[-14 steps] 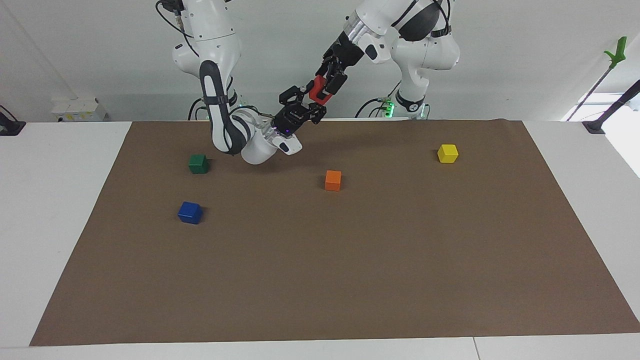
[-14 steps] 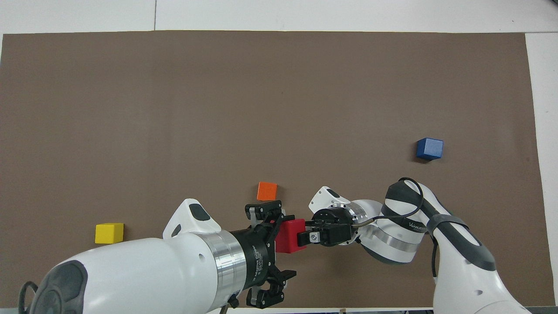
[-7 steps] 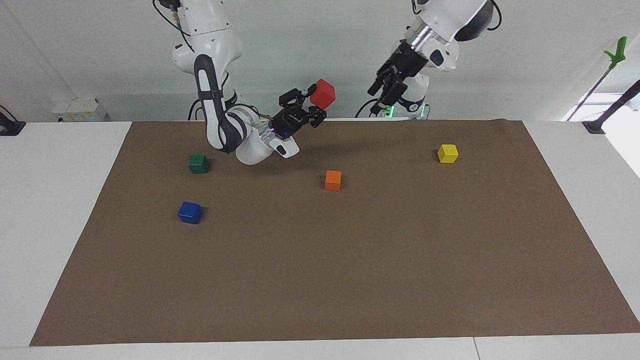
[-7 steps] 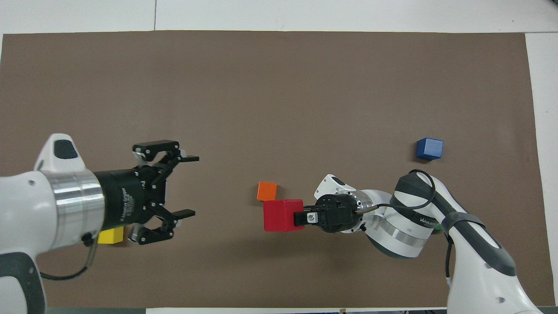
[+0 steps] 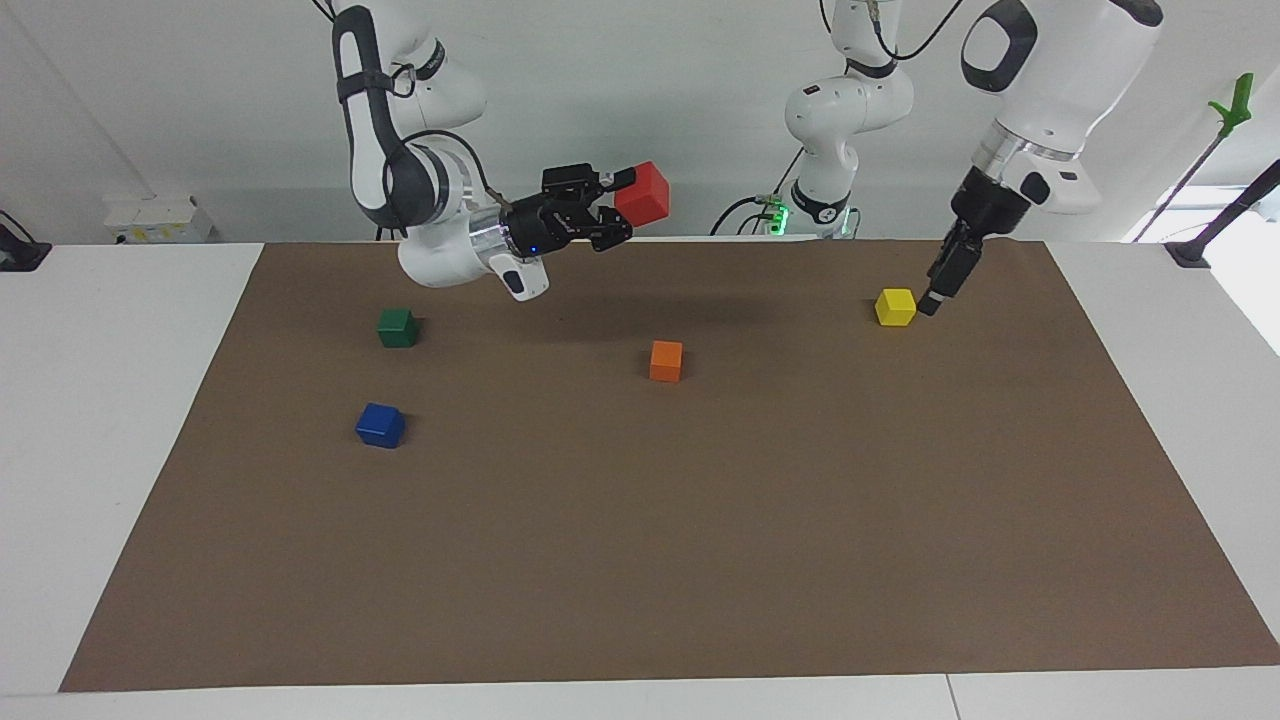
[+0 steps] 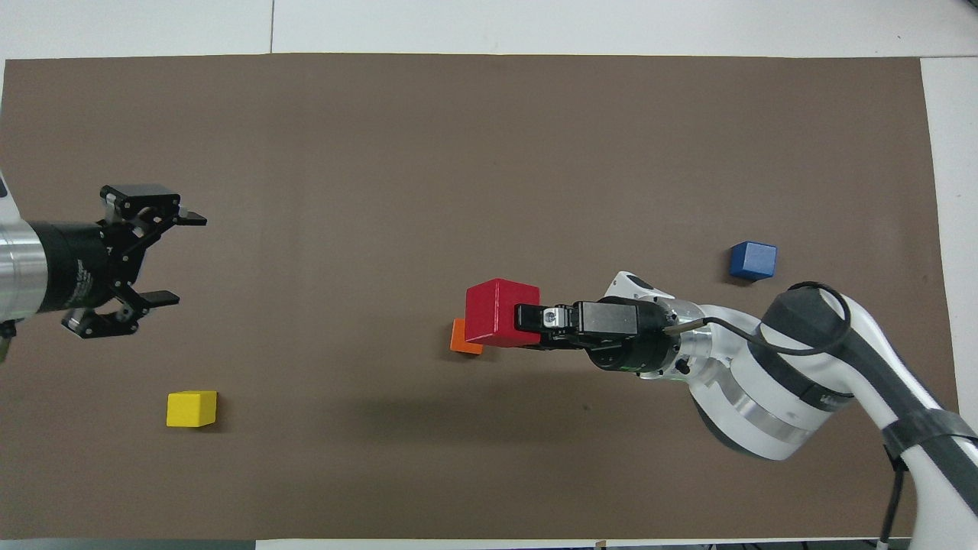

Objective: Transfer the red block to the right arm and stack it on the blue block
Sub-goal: 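Carry the red cube with the right gripper over the blue cube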

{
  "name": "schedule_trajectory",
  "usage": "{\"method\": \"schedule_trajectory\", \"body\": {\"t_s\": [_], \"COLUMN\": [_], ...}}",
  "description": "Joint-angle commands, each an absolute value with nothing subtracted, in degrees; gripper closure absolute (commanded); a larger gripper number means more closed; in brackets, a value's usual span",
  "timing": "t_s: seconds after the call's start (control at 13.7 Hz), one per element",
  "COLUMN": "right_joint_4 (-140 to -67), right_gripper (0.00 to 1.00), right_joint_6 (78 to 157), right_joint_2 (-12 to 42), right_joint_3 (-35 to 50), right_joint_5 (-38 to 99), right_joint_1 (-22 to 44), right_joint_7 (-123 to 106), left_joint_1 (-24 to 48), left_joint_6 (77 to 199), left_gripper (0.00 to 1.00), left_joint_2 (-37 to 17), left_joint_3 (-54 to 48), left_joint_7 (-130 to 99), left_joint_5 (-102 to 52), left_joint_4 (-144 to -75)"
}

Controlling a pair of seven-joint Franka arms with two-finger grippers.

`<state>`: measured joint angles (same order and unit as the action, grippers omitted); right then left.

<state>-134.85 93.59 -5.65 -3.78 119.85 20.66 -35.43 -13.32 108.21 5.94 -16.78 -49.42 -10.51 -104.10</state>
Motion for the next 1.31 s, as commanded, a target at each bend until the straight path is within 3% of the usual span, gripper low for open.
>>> {"method": "schedule_trajectory", "body": {"t_s": [0.0,0.22,0.66,0.8,1.09,1.24], "right_joint_4": [-132.81,-128.78,-121.65,-120.24,-120.32,-120.58], "right_gripper": [1.0,1.0,1.0,1.0,1.0,1.0], "right_joint_6": [99.47,106.51,106.79,106.61,107.05,109.49], "right_joint_2": [-7.9,-10.19,-10.02,-9.14,-8.62,-8.44], "right_joint_3": [-3.6,-3.69,-3.6,-3.6,-3.52,-3.52], "right_joint_5": [106.41,85.68,43.49,30.04,12.86,8.37], "right_joint_1": [17.15,16.17,12.66,11.43,7.66,6.16], "right_joint_7": [-29.2,-18.32,-5.29,-2.65,0.44,1.05], "left_joint_1": [-13.89,-13.36,-12.3,-12.13,-10.04,-8.36], "left_joint_6": [98.73,85.74,78.12,80.32,86.38,87.36], "left_gripper": [0.0,0.0,0.0,0.0,0.0,0.0], "left_joint_2": [-4.37,-10.1,-10.46,-9.59,-3.26,-2.64], "left_joint_3": [-17.31,-17.84,-18.63,-18.63,-18.37,-15.32], "left_joint_7": [-43.44,-35.62,-24.09,-23.56,-23.99,-22.25], "left_joint_5": [-4.32,-0.81,7.27,8.27,6.68,6.24], "left_joint_4": [-87.93,-76.15,-73.22,-75.22,-88.31,-88.43]}}
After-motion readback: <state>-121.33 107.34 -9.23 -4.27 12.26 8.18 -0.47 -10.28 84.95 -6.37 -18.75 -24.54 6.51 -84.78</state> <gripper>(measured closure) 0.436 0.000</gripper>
